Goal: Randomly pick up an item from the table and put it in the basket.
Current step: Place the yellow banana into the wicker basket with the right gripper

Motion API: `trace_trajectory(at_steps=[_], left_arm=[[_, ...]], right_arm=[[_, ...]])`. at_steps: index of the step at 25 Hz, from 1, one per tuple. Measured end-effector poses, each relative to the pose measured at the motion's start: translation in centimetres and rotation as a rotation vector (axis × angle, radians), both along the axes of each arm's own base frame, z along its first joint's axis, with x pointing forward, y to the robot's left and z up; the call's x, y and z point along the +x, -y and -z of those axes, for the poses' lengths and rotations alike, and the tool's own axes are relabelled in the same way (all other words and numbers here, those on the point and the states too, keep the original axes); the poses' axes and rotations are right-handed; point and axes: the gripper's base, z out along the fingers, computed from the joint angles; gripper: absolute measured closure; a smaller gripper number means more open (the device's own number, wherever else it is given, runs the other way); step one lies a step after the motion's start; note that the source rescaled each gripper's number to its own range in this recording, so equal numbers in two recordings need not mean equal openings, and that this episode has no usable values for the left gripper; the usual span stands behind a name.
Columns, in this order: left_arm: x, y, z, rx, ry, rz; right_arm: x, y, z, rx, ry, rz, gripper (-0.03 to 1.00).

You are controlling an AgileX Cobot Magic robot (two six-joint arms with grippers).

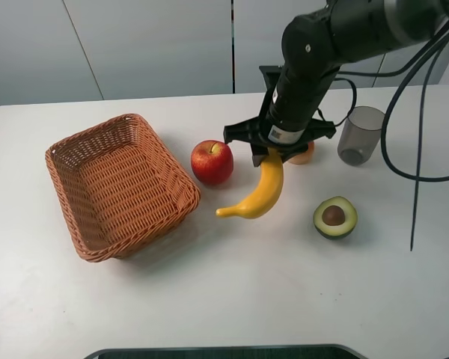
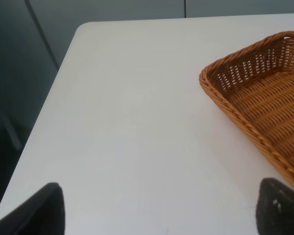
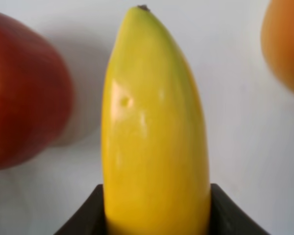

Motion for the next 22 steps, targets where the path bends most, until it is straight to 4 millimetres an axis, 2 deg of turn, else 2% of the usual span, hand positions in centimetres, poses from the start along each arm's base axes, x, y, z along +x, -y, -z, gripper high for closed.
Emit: trace_trajectory(at_steps=[7,13,17,22], left_arm=[[0.0,0.0,0.0,0.0,0.0,0.0],[0.0,0.0,0.0,0.0,0.0,0.0],[0.0,0.0,0.0,0.0,0.0,0.0],[0.0,0.0,0.0,0.0,0.0,0.0]], right_arm=[[1.4,-1.5,-5.2,0.037,0.084,-0.108,0.94],[1.3,-5.0,-8.2,0.089,0.189,-0.23,0.94],[1.2,-8.0,-8.3,0.112,0.236,-0.32,0.94],[0.7,-11.1,-6.7,0.122,0.274,-0.43,0.94]])
